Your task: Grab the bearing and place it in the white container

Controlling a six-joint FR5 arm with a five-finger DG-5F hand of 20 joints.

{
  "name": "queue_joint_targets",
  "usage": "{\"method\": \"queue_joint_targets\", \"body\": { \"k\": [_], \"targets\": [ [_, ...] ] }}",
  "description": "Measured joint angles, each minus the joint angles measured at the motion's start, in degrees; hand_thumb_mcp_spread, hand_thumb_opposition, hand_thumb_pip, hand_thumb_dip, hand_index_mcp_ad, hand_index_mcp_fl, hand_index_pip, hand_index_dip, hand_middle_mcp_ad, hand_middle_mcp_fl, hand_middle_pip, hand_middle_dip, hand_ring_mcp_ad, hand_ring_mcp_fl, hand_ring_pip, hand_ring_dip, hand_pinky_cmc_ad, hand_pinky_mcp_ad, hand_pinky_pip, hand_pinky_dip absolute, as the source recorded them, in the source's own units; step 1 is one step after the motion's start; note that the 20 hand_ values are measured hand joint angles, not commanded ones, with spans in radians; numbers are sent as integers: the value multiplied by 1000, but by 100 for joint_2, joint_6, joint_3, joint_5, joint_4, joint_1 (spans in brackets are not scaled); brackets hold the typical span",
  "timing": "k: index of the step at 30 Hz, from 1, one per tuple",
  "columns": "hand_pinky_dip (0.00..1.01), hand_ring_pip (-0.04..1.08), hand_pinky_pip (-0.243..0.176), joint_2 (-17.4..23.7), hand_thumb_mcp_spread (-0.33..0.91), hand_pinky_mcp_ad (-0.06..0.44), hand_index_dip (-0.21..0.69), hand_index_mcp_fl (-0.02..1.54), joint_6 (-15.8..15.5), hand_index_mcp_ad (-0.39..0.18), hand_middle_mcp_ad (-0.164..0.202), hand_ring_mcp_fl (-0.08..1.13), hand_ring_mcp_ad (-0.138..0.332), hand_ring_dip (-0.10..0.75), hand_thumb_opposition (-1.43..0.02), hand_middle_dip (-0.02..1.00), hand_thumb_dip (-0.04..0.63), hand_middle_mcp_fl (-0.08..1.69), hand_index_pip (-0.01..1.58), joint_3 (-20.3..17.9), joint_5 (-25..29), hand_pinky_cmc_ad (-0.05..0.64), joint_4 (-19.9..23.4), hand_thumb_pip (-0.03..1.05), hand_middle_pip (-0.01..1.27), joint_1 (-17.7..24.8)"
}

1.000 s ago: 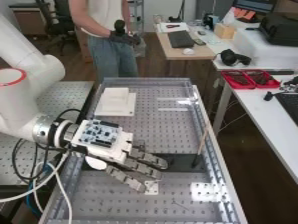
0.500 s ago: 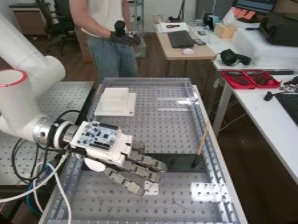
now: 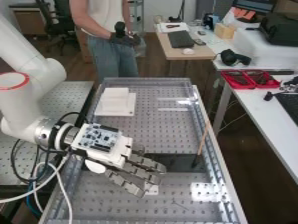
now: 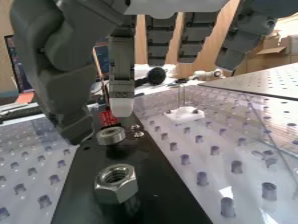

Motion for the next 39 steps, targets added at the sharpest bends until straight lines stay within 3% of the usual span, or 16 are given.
{"method": "queue_joint_targets", "body": {
  "k": [39],
  "targets": [
    [176, 94, -61, -218, 410, 230, 232, 3, 10, -136, 21, 10, 72, 87, -764, 176, 204, 5, 1557, 113, 31, 335, 16, 557, 124, -39]
  ]
}}
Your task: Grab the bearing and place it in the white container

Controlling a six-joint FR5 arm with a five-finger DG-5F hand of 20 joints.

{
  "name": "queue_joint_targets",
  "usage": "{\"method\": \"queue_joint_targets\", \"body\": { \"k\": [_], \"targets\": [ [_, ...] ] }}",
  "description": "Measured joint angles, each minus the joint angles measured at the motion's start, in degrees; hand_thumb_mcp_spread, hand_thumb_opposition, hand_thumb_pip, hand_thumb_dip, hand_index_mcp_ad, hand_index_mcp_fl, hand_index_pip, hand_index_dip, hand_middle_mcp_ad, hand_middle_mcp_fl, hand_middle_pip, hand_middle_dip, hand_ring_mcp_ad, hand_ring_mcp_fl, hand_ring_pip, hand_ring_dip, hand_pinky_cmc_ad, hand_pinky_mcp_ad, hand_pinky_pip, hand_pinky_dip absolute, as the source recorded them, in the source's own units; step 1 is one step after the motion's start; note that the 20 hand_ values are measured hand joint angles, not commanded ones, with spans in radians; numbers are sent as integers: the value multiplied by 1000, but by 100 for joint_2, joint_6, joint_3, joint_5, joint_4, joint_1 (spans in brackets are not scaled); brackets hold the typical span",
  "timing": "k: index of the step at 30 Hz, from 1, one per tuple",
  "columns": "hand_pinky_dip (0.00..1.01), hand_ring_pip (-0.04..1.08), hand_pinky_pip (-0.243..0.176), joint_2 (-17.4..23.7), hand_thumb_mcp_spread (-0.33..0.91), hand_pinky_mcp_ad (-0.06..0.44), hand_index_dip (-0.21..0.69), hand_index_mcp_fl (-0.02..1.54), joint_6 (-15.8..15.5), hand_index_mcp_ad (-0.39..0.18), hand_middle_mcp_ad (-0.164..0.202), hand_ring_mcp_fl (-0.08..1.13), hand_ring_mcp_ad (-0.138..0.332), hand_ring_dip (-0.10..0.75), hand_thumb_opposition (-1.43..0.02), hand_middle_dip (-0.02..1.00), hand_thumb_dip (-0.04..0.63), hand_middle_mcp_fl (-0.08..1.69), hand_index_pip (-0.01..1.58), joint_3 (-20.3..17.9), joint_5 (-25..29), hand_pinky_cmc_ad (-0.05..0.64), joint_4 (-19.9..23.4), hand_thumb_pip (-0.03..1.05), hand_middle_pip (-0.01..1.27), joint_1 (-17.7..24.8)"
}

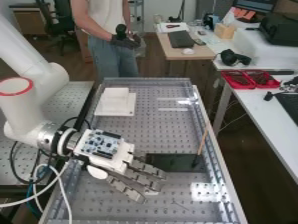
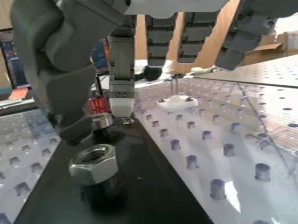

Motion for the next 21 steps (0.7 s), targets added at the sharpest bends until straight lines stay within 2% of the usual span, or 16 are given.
{"method": "queue_joint_targets", "body": {
  "k": [10, 13, 21],
  "targets": [
    [176, 94, -61, -2, 410, 230, 215, 77, 24, -136, 21, 10, 75, 87, -764, 176, 204, 5, 1552, -26, -18, 335, 96, 557, 124, 7],
    [180, 93, -42, 1, 415, 230, 202, 120, 31, -136, 21, 10, 75, 87, -764, 176, 204, 5, 1553, -34, -26, 335, 118, 557, 124, 9],
    [180, 93, -42, -8, 431, 234, 188, 131, 2, -133, 21, 10, 75, 87, -766, 176, 202, 5, 1545, -22, -54, 335, 85, 557, 124, 10]
  ]
}}
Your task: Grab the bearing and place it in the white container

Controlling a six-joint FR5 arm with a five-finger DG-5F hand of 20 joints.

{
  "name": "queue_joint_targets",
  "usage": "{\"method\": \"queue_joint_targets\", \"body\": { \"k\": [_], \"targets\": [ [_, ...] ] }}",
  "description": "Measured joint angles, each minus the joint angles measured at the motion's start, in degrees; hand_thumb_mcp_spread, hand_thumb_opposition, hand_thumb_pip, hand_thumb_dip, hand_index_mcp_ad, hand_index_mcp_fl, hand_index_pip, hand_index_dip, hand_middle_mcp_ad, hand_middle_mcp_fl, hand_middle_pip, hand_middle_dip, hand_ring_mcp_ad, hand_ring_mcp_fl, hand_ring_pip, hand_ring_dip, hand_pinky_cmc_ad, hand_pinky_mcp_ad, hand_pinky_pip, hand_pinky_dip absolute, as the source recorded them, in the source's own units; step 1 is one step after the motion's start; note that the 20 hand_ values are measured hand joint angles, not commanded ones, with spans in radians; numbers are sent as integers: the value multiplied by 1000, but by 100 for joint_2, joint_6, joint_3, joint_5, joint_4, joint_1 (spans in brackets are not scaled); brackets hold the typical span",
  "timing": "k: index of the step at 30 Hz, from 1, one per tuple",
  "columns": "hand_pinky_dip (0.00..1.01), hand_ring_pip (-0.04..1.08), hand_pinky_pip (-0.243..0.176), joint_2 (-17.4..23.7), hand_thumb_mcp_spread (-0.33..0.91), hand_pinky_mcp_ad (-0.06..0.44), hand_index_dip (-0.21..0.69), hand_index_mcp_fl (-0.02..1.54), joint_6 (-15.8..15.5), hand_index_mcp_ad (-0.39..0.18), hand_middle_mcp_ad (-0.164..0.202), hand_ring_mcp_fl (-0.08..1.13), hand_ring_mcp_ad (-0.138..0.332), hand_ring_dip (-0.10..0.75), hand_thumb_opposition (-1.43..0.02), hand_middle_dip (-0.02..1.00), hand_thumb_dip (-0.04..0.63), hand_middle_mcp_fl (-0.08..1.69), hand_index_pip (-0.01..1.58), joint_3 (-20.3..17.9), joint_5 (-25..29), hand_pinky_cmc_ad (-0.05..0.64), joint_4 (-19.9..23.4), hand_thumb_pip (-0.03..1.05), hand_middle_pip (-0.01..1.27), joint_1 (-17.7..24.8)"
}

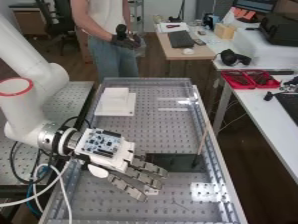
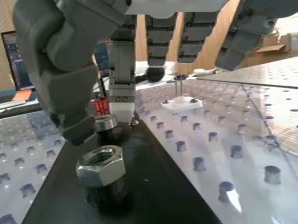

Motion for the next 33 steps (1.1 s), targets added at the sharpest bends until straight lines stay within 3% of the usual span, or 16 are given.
{"method": "queue_joint_targets", "body": {
  "k": [8, 33],
  "targets": [
    [180, 91, -42, -24, 433, 230, 194, 134, 20, -87, 17, 10, 72, 87, -768, 176, 206, 5, 1525, 12, -7, 335, -16, 557, 124, 9],
    [180, 91, -42, 19, 431, 230, 183, 120, 20, -91, 17, 10, 72, 87, -768, 188, 209, 2, 1527, 6, 5, 335, 10, 597, 126, 15]
  ]
}}
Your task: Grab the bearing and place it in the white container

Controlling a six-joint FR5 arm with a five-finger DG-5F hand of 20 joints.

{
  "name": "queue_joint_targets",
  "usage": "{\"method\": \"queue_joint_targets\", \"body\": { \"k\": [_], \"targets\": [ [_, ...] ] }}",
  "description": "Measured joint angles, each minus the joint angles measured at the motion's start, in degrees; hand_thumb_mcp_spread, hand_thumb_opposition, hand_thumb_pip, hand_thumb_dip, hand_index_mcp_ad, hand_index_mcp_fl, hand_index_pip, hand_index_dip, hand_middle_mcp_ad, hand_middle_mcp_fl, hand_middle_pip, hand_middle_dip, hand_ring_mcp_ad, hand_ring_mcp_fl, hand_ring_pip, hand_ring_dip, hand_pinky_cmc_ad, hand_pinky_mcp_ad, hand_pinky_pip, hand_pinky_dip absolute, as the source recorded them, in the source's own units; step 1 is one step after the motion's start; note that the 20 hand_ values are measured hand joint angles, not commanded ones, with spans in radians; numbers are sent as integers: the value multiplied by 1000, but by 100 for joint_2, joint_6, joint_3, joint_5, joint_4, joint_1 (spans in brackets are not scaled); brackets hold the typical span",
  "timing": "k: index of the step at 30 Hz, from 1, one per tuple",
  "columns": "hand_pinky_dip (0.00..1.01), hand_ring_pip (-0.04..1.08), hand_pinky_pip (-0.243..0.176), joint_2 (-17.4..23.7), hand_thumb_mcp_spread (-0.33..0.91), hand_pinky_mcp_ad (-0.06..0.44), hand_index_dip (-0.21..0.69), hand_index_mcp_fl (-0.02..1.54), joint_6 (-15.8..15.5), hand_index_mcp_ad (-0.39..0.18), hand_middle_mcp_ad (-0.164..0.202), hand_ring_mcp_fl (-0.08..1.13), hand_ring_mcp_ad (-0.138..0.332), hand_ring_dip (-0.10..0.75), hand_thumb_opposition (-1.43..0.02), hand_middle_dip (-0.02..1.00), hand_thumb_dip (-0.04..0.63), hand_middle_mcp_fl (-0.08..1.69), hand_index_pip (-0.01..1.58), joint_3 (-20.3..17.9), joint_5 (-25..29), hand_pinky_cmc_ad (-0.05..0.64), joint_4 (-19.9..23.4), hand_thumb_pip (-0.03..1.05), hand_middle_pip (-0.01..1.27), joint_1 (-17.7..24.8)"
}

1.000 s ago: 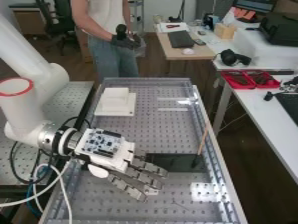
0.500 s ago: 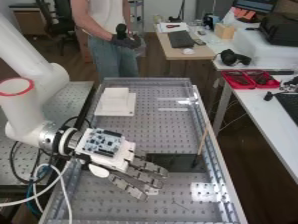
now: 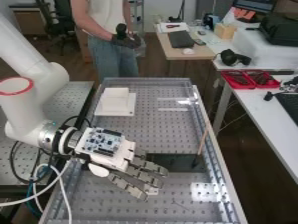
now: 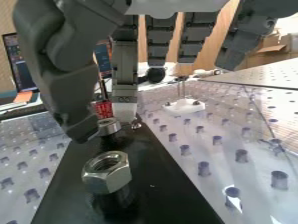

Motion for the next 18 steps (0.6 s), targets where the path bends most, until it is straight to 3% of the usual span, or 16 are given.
{"method": "queue_joint_targets", "body": {
  "k": [18],
  "targets": [
    [180, 91, -42, 0, 431, 230, 183, 91, -25, -89, 17, 10, 72, 87, -768, 188, 208, 2, 1527, -15, -36, 335, 7, 602, 126, -3]
  ]
}}
